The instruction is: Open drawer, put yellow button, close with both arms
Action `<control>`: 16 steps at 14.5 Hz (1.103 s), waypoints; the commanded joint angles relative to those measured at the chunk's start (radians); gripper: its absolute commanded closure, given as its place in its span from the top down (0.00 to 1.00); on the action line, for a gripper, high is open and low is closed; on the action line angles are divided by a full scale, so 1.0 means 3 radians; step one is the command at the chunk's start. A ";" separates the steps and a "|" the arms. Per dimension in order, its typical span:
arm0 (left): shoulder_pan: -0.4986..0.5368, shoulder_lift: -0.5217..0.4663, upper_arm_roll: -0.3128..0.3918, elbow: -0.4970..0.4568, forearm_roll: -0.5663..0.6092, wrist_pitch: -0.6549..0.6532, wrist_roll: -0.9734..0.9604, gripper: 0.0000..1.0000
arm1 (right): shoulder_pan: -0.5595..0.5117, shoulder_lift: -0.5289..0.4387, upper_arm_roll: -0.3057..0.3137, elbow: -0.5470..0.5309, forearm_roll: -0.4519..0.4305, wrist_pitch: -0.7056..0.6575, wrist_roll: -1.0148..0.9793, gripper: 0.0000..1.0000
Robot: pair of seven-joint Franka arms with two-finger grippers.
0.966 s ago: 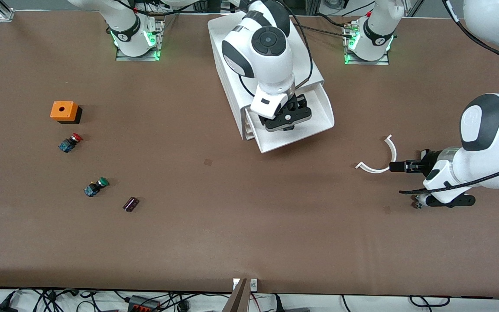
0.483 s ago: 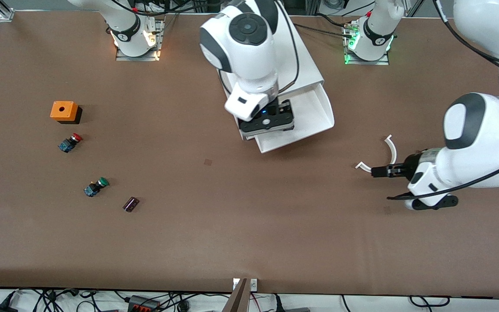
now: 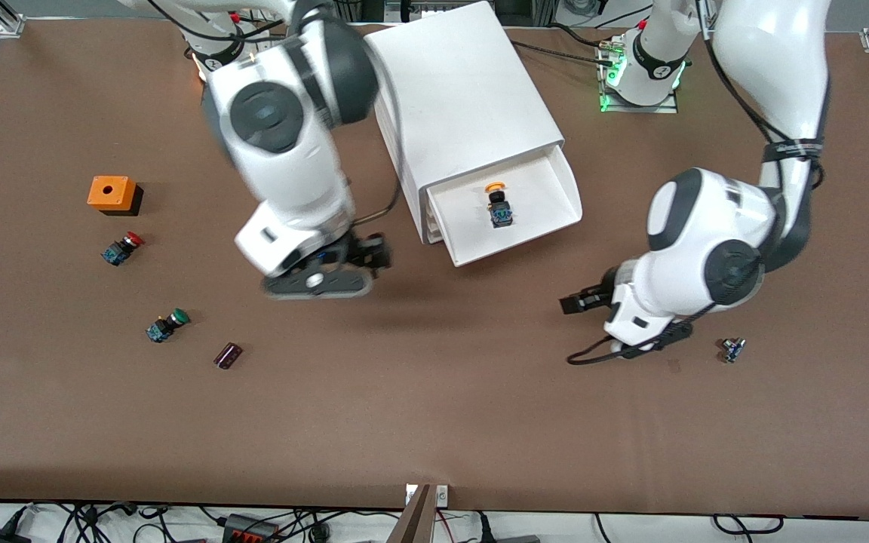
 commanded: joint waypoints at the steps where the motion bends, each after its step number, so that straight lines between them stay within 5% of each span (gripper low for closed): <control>1: -0.0038 -0.0117 -0.0098 -0.0232 -0.0030 0.0079 -0.0117 1.00 | -0.0296 -0.0068 0.0047 -0.0013 0.0043 -0.0229 -0.0105 1.00; 12: -0.0043 -0.0725 -0.0507 -0.1326 -0.0306 0.0743 -0.0388 1.00 | -0.0868 -0.0186 0.0052 -0.0110 0.0053 -0.0588 -0.0503 1.00; 16: -0.0043 -0.0746 -0.0559 -0.1409 -0.0301 0.0841 -0.0459 1.00 | -0.1160 -0.0640 0.0149 -0.0784 0.0033 -0.0221 -0.0509 1.00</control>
